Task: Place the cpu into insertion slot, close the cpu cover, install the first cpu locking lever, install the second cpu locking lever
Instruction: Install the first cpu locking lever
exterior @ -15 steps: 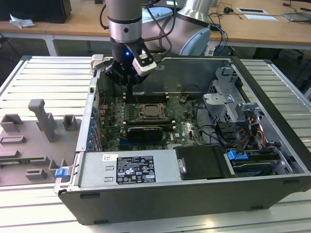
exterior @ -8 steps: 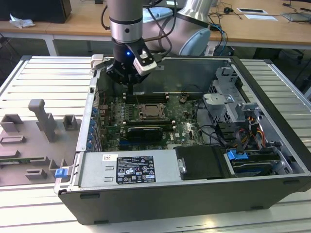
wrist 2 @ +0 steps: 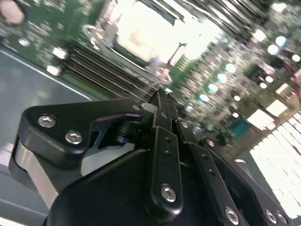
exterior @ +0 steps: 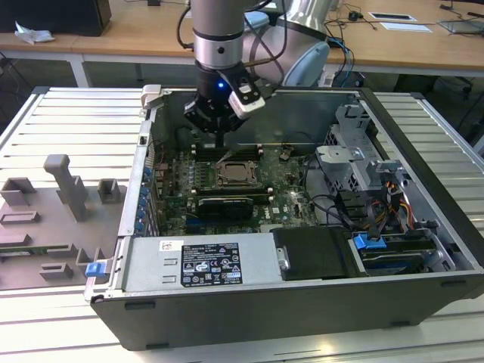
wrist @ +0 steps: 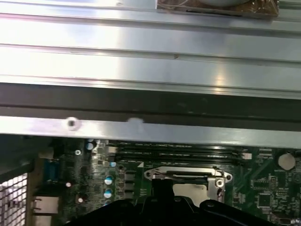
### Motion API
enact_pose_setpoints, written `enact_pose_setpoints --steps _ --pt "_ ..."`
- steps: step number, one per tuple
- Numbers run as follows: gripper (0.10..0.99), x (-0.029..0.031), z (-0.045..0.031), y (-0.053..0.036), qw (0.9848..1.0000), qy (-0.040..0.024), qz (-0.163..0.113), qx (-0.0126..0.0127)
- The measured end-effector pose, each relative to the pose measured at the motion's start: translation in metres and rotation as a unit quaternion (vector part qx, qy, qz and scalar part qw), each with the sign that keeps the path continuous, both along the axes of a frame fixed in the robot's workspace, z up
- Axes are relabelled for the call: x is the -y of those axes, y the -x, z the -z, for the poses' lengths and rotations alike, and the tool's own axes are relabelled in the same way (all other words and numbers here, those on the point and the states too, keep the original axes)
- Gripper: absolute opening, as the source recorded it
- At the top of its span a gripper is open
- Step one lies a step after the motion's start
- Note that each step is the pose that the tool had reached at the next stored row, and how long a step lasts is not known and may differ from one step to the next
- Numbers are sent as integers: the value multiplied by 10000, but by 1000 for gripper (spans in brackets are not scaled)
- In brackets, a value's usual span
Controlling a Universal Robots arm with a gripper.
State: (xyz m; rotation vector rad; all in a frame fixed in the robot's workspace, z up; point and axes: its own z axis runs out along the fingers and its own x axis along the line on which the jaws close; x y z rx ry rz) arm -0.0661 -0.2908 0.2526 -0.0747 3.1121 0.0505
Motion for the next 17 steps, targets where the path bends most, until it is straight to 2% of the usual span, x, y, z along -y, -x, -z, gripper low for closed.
enact_pose_setpoints --steps 4,5,8,11,14,17 --pt "106 -3 37 -156 10000 -14 -2 -2" --pt "106 6 62 -160 9998 -220 -1 -1" --pt "106 7 114 -160 9997 -230 -4 -2" --pt "106 1 140 -166 9995 -327 -7 -2" --pt "106 1 200 -203 9995 -307 -14 -2" --pt "106 -7 224 -255 9995 -304 -14 -2"
